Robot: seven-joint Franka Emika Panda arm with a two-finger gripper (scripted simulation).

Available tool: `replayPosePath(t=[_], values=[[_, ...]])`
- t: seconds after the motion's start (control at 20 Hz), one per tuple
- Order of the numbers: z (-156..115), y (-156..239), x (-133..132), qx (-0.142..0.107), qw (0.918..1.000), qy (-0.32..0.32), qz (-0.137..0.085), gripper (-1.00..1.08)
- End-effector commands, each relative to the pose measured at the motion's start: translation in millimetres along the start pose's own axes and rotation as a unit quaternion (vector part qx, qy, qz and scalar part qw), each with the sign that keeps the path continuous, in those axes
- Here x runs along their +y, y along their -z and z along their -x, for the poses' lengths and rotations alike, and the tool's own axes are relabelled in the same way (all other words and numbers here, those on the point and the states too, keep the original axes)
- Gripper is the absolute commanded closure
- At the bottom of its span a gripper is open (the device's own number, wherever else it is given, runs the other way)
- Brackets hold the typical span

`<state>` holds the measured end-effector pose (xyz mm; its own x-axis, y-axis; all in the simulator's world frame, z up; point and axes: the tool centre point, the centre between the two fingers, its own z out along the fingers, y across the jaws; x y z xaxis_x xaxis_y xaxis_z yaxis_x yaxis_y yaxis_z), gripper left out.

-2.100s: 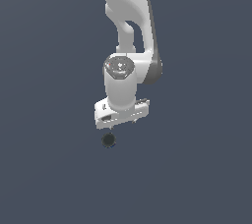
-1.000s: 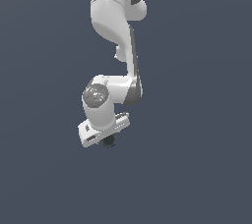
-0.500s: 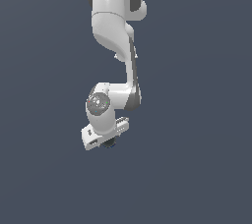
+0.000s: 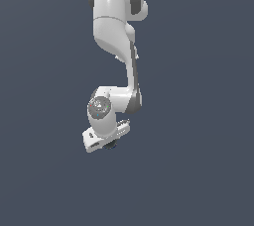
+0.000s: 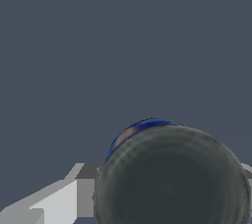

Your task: Pick up the object and move it to a goal position.

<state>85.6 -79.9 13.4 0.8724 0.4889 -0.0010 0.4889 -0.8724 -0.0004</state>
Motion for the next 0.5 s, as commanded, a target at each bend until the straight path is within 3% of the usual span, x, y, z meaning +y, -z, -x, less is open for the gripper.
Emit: replayPosePath(t=[0.0,0.45], values=[[-0.5,0.4,0.0,0.0,1.0,0.0,0.0,1.08],[-0.1,1.7,-1.2,0.0,1.0,0.0,0.0,1.08]])
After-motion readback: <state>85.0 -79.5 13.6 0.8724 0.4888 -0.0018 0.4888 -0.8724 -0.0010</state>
